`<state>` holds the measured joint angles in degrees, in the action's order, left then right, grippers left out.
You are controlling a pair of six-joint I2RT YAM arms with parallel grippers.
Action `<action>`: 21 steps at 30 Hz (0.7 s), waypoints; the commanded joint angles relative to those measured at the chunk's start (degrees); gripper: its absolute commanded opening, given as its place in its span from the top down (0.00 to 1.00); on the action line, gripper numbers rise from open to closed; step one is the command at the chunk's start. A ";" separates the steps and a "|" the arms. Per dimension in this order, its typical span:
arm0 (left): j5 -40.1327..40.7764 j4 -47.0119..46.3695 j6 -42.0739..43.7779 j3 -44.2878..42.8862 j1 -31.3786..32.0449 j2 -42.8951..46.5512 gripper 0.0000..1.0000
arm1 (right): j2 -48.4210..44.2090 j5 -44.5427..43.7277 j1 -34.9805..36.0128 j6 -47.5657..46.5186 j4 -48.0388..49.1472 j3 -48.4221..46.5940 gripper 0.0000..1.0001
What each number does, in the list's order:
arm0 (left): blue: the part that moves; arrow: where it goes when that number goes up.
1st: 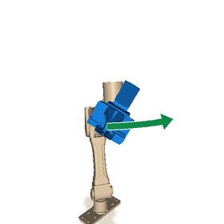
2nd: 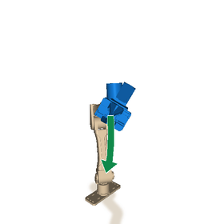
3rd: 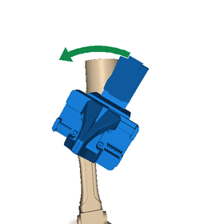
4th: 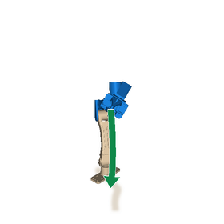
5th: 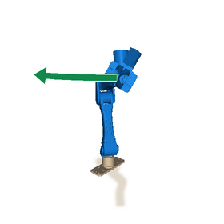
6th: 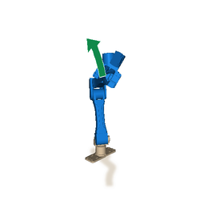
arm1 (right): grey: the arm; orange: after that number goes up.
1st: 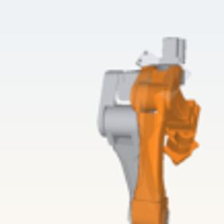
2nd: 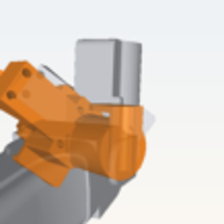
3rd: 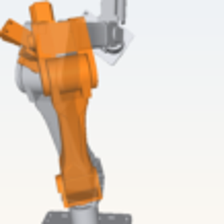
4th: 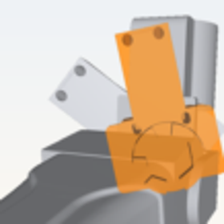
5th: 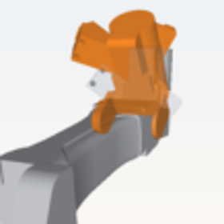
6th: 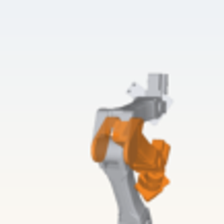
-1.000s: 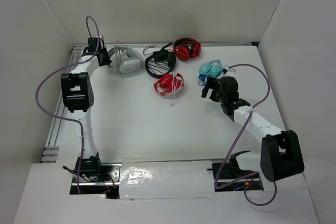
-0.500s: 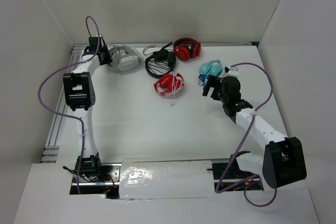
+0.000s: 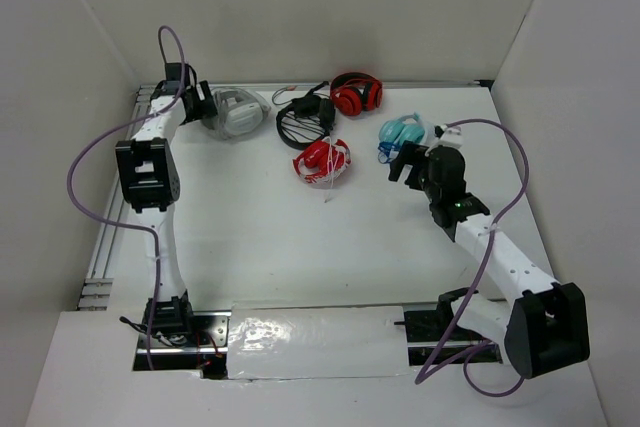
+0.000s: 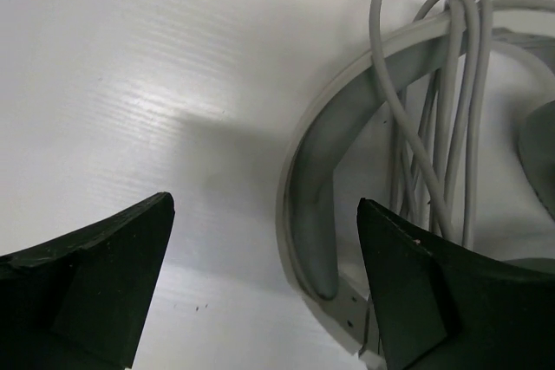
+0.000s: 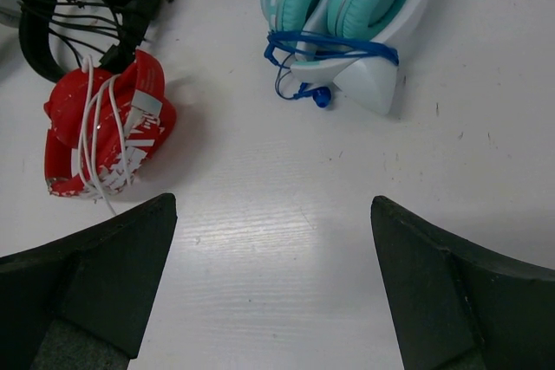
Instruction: Wrap the headphones
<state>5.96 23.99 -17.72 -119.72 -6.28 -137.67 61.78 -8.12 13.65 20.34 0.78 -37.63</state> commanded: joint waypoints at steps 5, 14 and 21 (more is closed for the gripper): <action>4.15 12.74 -0.56 -3.32 -0.31 5.21 0.01 | -0.96 -1.37 0.67 1.19 -4.11 -3.06 0.00; 3.81 21.36 -7.59 -2.45 -0.66 10.82 0.01 | -3.67 -1.29 1.12 1.37 -5.70 -3.33 0.00; -1.90 19.08 -8.39 1.77 -0.75 18.74 0.01 | -6.76 0.03 1.20 3.74 -4.73 -3.68 0.00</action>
<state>7.16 44.34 -24.80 -118.80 -6.68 -124.40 56.71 -8.43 14.28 22.41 -4.51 -38.59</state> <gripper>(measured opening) 0.993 0.994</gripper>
